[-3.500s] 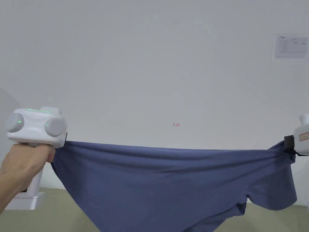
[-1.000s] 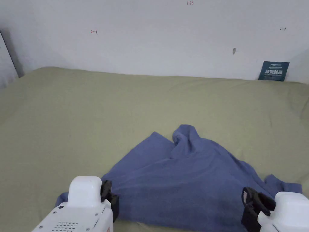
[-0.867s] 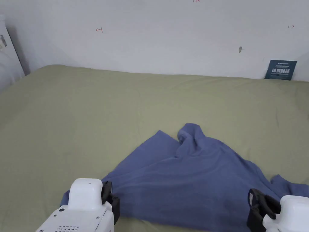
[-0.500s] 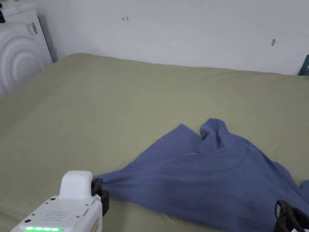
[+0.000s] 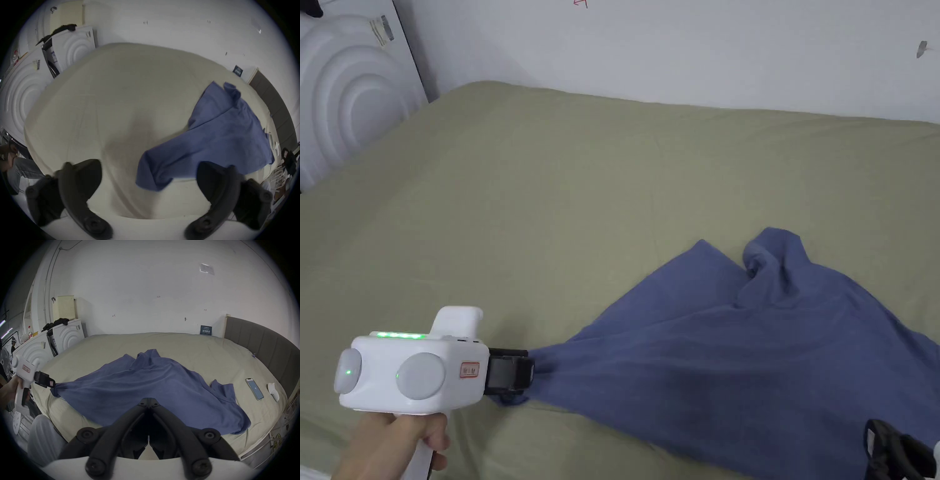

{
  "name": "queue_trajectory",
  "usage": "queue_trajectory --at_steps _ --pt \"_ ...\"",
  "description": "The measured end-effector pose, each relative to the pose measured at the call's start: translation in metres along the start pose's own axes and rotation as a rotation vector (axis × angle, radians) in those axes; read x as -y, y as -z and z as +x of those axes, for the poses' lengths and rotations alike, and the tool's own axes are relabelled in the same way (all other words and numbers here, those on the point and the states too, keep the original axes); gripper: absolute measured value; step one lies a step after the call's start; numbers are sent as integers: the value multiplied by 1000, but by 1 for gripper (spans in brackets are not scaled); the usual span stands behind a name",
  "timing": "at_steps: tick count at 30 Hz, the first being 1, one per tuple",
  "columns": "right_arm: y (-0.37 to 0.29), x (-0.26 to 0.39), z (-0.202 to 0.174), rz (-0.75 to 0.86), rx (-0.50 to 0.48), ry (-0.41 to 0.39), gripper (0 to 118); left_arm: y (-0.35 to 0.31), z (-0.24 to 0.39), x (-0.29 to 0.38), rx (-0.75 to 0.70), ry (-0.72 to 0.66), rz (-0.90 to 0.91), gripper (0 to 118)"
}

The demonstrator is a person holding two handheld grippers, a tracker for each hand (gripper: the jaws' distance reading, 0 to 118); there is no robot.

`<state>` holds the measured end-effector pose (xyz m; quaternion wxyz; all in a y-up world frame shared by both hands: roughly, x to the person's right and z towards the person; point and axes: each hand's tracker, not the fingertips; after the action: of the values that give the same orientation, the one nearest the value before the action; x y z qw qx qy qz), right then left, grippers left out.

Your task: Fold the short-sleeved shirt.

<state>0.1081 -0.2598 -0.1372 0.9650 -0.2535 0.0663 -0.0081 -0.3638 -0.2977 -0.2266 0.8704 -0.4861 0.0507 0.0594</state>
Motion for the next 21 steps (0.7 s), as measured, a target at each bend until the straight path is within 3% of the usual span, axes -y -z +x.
queue_trajectory --at_steps 5,7,8,10,11,12,14,21 --pt "15 1 -2 -31 -21 -20 1 35 7 -9 -42 42 -52 116" --pt "18 1 -1 -44 -29 -22 1 35 14 -8 -41 57 -77 104" --pt "19 1 0 -50 -27 -21 1 31 16 -6 -22 65 -76 79" --pt "22 1 4 -59 -24 -15 1 21 25 -5 41 52 -63 47" --pt "24 1 6 -67 -23 -6 1 18 25 -3 71 67 -61 10" --pt "28 2 10 -76 -23 7 1 17 28 -2 103 58 -55 4" --pt "34 0 16 -96 -21 21 1 18 34 -2 46 76 -48 4" --pt "71 -33 46 -138 48 14 1 19 26 -3 66 56 -24 4"
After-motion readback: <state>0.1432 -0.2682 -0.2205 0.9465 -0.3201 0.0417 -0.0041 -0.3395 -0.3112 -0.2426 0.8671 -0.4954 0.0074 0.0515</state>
